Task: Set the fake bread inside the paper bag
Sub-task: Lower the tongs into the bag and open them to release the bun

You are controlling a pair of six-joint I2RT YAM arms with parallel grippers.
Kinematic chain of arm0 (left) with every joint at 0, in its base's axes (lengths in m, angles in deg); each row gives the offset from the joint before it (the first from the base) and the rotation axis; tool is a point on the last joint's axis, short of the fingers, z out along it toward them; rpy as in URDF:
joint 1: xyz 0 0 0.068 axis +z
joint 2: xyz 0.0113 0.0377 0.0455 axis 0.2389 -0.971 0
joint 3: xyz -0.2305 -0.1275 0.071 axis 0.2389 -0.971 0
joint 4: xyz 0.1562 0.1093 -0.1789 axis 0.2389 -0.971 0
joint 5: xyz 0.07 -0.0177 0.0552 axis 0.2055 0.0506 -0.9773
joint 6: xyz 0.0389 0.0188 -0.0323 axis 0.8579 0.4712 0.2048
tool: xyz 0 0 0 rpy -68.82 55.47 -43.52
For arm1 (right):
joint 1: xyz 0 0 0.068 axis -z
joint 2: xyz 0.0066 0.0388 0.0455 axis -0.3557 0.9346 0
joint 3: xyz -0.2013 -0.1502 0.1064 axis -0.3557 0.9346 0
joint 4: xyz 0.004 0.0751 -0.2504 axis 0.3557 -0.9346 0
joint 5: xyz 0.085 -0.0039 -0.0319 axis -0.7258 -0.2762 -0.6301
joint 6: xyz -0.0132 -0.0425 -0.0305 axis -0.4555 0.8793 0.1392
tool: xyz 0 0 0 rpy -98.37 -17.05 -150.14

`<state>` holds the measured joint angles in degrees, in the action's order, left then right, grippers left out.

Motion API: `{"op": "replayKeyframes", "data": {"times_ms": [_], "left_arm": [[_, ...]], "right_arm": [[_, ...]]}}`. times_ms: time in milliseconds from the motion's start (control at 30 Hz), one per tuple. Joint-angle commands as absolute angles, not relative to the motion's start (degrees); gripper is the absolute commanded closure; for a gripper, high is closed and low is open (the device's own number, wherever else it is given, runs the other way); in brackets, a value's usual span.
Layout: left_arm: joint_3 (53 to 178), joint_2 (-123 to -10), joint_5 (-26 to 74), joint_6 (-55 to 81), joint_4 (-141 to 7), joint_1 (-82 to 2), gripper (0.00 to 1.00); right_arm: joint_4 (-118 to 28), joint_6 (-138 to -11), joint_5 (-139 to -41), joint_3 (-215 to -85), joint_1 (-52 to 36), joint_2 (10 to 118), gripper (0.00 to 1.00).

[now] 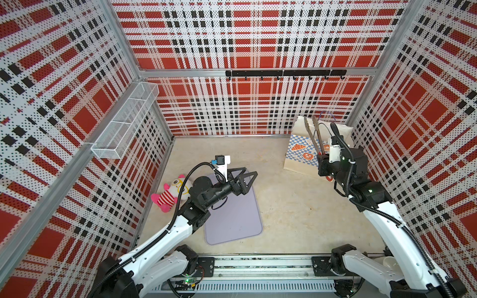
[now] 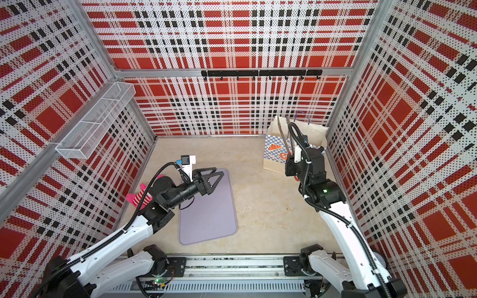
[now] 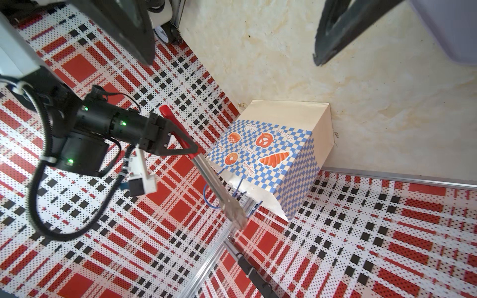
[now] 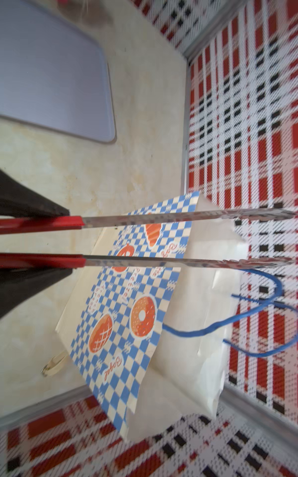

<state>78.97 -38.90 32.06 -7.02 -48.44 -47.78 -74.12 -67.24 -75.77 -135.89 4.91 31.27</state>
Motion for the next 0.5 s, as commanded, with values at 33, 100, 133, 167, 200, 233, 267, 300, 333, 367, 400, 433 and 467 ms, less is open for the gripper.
{"op": "replayKeyframes", "data": {"times_ms": [33, 100, 133, 167, 200, 233, 267, 300, 333, 367, 400, 433, 467], "left_arm": [[78.7, -35.7, 25.5, -6.8, -54.9, -45.7, 0.02], [77.6, -34.4, 25.1, -7.6, -56.1, -44.0, 0.02], [76.8, -33.7, 24.9, -8.2, -56.5, -43.0, 0.02], [75.8, -32.7, 24.6, -8.7, -56.8, -42.2, 0.02], [74.9, -32.0, 24.4, -8.9, -57.1, -41.5, 0.02], [73.9, -31.1, 24.3, -8.9, -57.5, -40.8, 0.02], [73.0, -30.2, 24.1, -8.9, -57.9, -40.1, 0.02], [72.2, -29.7, 24.0, -8.9, -58.3, -39.6, 0.02], [71.5, -29.1, 23.7, -8.9, -59.1, -38.9, 0.02], [71.0, -28.6, 23.4, -8.8, -59.9, -38.4, 0.02], [70.5, -28.3, 23.1, -8.6, -60.6, -38.1, 0.02], [70.0, -28.1, 22.8, -8.4, -61.4, -37.7, 0.02], [69.6, -28.0, 22.5, -8.3, -62.0, -37.3, 0.02]], "right_arm": [[-63.4, -72.7, -94.0, -131.3, 4.8, 27.5, 0.71], [-60.9, -75.1, -95.5, -128.7, 2.5, 27.0, 0.71], [-59.5, -76.0, -95.3, -127.0, 0.6, 26.9, 0.71], [-58.3, -76.6, -94.8, -125.6, -1.6, 27.2, 0.71], [-57.4, -77.2, -94.3, -124.4, -3.8, 27.7, 0.71], [-56.7, -77.5, -93.8, -123.4, -6.2, 28.6, 0.71], [-56.5, -77.5, -93.5, -122.8, -8.8, 29.7, 0.70], [-56.4, -77.4, -92.4, -122.2, -11.1, 30.9, 0.70], [-56.0, -77.5, -90.2, -121.3, -13.9, 32.3, 0.70], [-55.7, -77.8, -87.7, -120.4, -16.4, 33.8, 0.70], [-55.7, -78.2, -84.9, -119.8, -18.2, 35.3, 0.69], [-56.2, -78.7, -81.3, -119.5, -19.9, 37.0, 0.70], [-56.7, -79.0, -77.8, -119.2, -21.3, 38.2, 0.70]]}}
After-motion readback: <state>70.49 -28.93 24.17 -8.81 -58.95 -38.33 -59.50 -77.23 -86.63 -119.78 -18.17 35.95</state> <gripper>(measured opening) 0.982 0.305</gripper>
